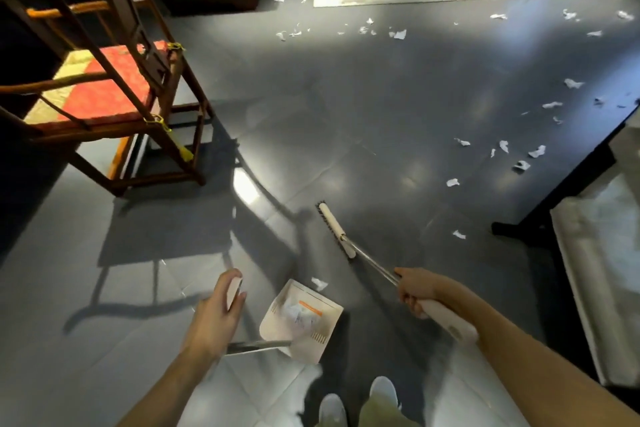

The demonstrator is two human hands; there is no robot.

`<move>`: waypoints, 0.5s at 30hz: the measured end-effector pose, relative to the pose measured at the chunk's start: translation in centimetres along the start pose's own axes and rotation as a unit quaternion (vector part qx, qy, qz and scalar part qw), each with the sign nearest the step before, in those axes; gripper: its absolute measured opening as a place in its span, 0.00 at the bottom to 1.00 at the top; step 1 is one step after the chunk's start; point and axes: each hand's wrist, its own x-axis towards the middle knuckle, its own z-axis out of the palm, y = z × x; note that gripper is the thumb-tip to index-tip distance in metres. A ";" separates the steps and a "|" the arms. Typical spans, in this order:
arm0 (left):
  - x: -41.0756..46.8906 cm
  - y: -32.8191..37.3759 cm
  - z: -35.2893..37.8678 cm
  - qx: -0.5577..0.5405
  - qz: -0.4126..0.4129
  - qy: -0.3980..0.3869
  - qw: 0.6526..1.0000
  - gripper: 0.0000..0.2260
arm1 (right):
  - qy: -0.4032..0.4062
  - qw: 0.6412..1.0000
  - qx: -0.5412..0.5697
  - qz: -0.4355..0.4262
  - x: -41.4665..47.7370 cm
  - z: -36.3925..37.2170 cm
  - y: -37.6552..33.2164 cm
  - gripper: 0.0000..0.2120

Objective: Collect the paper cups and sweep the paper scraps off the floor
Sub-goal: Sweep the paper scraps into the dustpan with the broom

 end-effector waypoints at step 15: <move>-0.4 -4.8 -0.4 0.010 -0.056 0.022 0.998 0.13 | -0.116 0.983 -0.138 0.017 2.3 9.6 3.1 0.09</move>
